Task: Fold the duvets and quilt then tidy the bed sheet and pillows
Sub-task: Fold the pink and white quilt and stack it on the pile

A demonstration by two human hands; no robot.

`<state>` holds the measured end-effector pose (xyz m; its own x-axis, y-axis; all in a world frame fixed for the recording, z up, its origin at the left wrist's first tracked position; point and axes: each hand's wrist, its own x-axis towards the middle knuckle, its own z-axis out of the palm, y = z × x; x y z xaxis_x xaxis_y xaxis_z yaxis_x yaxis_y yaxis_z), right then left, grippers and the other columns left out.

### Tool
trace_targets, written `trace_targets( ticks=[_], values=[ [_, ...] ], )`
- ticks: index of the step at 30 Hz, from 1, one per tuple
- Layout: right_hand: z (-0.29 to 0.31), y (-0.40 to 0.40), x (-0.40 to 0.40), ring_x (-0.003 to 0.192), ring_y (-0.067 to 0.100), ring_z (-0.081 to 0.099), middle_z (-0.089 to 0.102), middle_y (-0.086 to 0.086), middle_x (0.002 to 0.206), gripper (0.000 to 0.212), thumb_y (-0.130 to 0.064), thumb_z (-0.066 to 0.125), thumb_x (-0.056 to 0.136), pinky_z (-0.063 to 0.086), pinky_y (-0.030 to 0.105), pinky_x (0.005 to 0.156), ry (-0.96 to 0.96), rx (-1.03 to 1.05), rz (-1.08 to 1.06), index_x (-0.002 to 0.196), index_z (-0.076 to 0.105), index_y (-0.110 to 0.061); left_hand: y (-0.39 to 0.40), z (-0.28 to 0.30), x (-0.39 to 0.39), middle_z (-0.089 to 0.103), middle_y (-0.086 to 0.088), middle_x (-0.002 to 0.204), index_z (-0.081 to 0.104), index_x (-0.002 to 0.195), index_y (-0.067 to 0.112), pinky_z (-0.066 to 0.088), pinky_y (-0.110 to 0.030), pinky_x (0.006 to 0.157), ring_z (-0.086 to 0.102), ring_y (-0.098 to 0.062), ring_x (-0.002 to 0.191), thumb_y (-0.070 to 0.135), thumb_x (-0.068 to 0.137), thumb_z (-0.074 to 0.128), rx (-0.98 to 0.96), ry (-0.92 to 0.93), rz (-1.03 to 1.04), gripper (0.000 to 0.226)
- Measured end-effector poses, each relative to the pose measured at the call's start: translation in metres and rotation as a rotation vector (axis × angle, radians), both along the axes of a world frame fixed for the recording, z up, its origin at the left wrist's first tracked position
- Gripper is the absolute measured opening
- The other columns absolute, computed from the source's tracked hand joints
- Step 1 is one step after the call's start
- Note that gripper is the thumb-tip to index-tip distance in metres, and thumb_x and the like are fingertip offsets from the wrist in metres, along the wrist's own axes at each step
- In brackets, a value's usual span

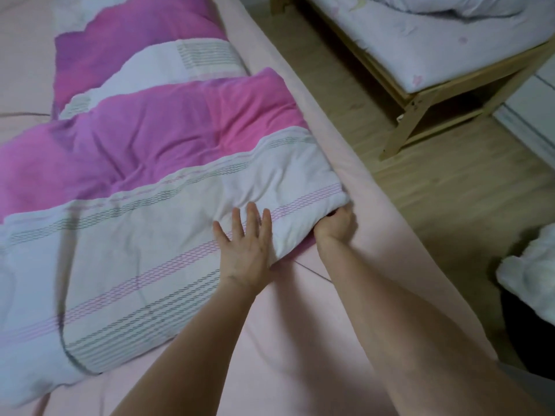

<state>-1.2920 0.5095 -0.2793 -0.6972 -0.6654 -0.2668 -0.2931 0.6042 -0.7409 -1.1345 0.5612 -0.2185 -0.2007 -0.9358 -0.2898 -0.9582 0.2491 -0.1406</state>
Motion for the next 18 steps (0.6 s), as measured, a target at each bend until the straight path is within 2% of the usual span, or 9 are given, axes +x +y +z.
trace_targets(
  ticks=[2, 4, 7, 9, 10, 12, 14, 16, 18],
  values=[
    [0.011, -0.001, -0.005, 0.111, 0.037, 0.055, 0.06, 0.02, 0.119, 0.033, -0.008, 0.053, 0.086, 0.041, 0.036, 0.094, 0.004, -0.027, 0.087, 0.118, 0.062, -0.003, -0.008, 0.0, -0.011, -0.008, -0.016, 0.158, -0.005, 0.152, 0.016, 0.006, -0.07, 0.108, -0.002, -0.043, 0.144, 0.061, 0.081, 0.059, -0.002, -0.005, 0.058, 0.105],
    [0.016, 0.006, -0.012, 0.107, 0.036, 0.057, 0.062, 0.023, 0.115, 0.032, 0.0, 0.053, 0.085, 0.039, 0.028, 0.085, -0.044, -0.066, 0.122, 0.116, 0.061, 0.002, -0.015, 0.004, -0.019, -0.005, -0.02, 0.158, -0.003, 0.152, 0.009, 0.003, -0.069, 0.109, -0.005, -0.046, 0.144, 0.065, 0.082, 0.055, 0.004, -0.05, 0.047, 0.106],
    [0.02, 0.019, -0.023, 0.093, 0.034, 0.061, 0.066, 0.022, 0.097, 0.023, 0.009, 0.048, 0.084, 0.032, 0.02, 0.063, -0.094, -0.099, 0.134, 0.103, 0.06, 0.01, -0.021, 0.007, -0.02, 0.001, -0.017, 0.158, 0.004, 0.151, 0.002, -0.002, -0.063, 0.113, -0.006, -0.038, 0.146, 0.062, 0.09, 0.042, -0.061, -0.113, -0.095, 0.094],
    [0.022, 0.027, -0.024, 0.08, 0.028, 0.059, 0.063, 0.014, 0.085, 0.019, 0.012, 0.048, 0.083, 0.032, 0.014, 0.058, -0.14, -0.084, 0.171, 0.097, 0.061, 0.011, -0.024, 0.008, -0.027, 0.002, -0.016, 0.159, 0.002, 0.152, 0.004, -0.003, -0.057, 0.116, -0.002, -0.036, 0.147, 0.056, 0.093, 0.043, -0.075, -0.092, -0.188, 0.088],
    [0.021, 0.031, -0.02, 0.078, 0.024, 0.059, 0.064, 0.01, 0.087, 0.021, 0.012, 0.05, 0.082, 0.038, 0.014, 0.061, -0.188, -0.095, 0.18, 0.099, 0.061, 0.009, -0.026, 0.007, -0.032, 0.005, -0.016, 0.159, 0.003, 0.152, 0.007, 0.0, -0.055, 0.117, 0.004, -0.036, 0.147, 0.05, 0.092, 0.051, -0.099, -0.043, -0.249, 0.088],
    [0.012, 0.035, -0.015, 0.085, 0.02, 0.064, 0.068, 0.008, 0.099, 0.03, 0.005, 0.06, 0.079, 0.052, 0.029, 0.077, -0.302, -0.123, 0.137, 0.108, 0.06, -0.004, -0.036, -0.002, -0.051, 0.017, -0.015, 0.158, 0.01, 0.153, 0.012, 0.01, -0.053, 0.118, 0.018, -0.037, 0.144, 0.037, 0.083, 0.065, -0.206, 0.084, -0.458, 0.092],
    [0.001, 0.039, -0.016, 0.088, 0.019, 0.065, 0.067, 0.007, 0.099, 0.035, -0.004, 0.066, 0.076, 0.054, 0.038, 0.082, -0.309, -0.129, 0.105, 0.109, 0.058, -0.011, -0.049, -0.012, -0.07, 0.02, -0.013, 0.157, 0.006, 0.153, 0.012, 0.012, -0.051, 0.118, 0.021, -0.035, 0.144, 0.035, 0.086, 0.06, -0.218, 0.052, -0.641, 0.088],
    [-0.003, 0.041, -0.023, 0.085, 0.02, 0.063, 0.067, 0.01, 0.097, 0.03, -0.003, 0.067, 0.074, 0.05, 0.027, 0.082, -0.265, -0.093, 0.14, 0.104, 0.062, -0.006, -0.064, -0.016, -0.09, 0.03, -0.015, 0.151, 0.002, 0.153, 0.007, 0.025, -0.046, 0.113, 0.033, -0.034, 0.136, 0.038, 0.097, 0.042, -0.152, -0.069, -0.619, 0.075],
    [-0.008, 0.044, -0.028, 0.096, 0.022, 0.059, 0.063, 0.012, 0.108, 0.037, -0.004, 0.07, 0.075, 0.036, 0.011, 0.081, -0.173, -0.037, 0.253, 0.111, 0.064, -0.003, -0.08, -0.014, -0.096, 0.048, -0.013, 0.136, 0.018, 0.149, 0.002, 0.043, -0.039, 0.093, 0.052, -0.031, 0.119, 0.033, 0.102, 0.031, -0.09, -0.136, -0.525, 0.058]
  ],
)
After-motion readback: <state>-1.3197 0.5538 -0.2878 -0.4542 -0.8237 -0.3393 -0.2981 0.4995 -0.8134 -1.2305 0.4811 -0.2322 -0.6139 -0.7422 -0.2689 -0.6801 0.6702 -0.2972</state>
